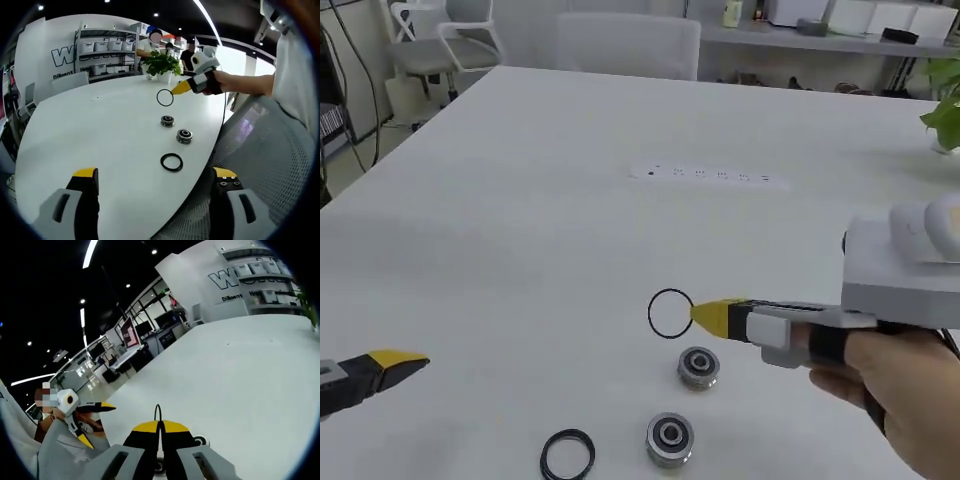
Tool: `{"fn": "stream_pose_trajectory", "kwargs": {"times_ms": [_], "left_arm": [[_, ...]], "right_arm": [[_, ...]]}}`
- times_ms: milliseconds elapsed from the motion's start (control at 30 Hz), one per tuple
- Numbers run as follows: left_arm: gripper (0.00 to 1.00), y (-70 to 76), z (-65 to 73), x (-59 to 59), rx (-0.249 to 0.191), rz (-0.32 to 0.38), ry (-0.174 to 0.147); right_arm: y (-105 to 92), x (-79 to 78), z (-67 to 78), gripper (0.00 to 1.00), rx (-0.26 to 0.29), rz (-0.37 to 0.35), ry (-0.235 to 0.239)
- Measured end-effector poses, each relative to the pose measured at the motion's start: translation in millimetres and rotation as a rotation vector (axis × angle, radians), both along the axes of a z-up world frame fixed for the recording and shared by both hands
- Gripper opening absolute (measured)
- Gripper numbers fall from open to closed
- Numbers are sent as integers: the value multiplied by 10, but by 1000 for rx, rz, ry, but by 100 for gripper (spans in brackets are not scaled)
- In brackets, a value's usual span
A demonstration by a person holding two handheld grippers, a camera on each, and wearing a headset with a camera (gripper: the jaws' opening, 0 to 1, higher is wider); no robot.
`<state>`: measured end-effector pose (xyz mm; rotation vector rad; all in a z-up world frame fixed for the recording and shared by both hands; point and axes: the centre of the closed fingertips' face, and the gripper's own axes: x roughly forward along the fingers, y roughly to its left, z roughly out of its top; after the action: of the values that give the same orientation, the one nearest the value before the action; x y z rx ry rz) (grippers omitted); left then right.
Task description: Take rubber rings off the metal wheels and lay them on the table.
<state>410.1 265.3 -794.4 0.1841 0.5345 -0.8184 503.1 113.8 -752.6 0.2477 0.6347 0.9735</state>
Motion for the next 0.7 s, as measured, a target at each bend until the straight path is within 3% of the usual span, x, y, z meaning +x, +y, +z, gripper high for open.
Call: {"fn": "stream_pose_trajectory", "kwargs": {"times_ms": [700], "left_arm": [[90,2,-35,-26,1,4,11]], "right_arm": [[263,-243,-84,0,-31,125,5]]}}
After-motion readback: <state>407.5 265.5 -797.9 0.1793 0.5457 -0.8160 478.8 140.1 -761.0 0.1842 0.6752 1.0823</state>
